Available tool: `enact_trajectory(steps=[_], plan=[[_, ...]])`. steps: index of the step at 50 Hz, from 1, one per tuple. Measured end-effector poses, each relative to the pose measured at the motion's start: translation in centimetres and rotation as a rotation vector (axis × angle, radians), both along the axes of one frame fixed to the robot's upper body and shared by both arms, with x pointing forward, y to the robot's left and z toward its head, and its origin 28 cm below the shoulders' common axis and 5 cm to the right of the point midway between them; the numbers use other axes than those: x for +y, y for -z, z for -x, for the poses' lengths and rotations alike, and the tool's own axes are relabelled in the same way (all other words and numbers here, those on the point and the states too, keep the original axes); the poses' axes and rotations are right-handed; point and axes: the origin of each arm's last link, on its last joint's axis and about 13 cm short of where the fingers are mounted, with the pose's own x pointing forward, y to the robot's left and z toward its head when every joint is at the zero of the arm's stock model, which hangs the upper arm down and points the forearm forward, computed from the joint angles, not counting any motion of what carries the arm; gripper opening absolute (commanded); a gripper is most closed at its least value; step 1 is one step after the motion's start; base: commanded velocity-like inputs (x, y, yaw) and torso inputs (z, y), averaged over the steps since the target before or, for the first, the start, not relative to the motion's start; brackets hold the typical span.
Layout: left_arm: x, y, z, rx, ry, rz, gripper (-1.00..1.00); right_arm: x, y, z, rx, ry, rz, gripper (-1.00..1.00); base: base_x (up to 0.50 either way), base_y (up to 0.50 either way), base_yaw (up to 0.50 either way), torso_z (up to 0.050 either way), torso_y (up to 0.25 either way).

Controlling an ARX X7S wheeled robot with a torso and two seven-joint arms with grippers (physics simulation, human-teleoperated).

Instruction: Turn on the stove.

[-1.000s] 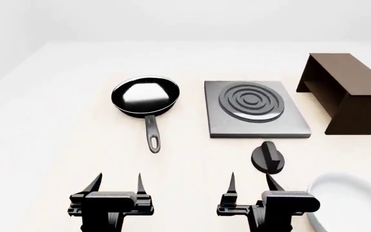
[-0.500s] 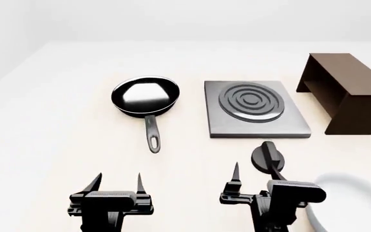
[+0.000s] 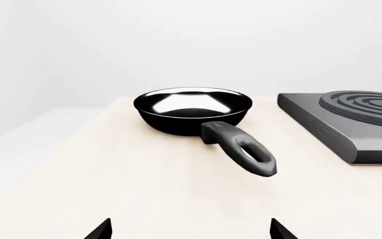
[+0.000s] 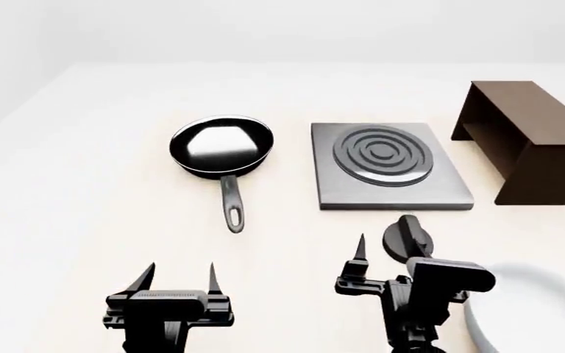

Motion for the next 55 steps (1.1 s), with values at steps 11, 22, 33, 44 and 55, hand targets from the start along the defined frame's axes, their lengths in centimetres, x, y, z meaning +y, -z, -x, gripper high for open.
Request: enact_trajectory(steps=[11,22,33,44,55], plan=[[0.0,0.0,0.0,0.000,0.000,0.001,1.00,0.3,0.0,-0.8,0.013,0.005,0.014,1.00,0.00,0.00,0.00,0.000,0.000],[0.0,0.0,0.0,0.000,0.000,0.000,1.00,0.4,0.2,-1.8,0.046,0.014,0.001,1.00,0.00,0.00,0.00,0.000,0.000],[0.0,0.0,0.0,0.000,-0.001,-0.001,1.00,0.6,0.4,-2.8,0.084,0.020,-0.020,1.00,0.00,0.00,0.00,0.000,0.000],[0.0,0.0,0.0,0.000,-0.002,-0.002,1.00,0.8,0.4,-3.9,0.111,0.031,-0.034,1.00,0.00,0.00,0.00,0.000,0.000],[0.0,0.0,0.0,0.000,-0.003,-0.002,1.00,0.8,0.6,-4.9,0.139,0.047,-0.045,1.00,0.00,0.00,0.00,0.000,0.000]])
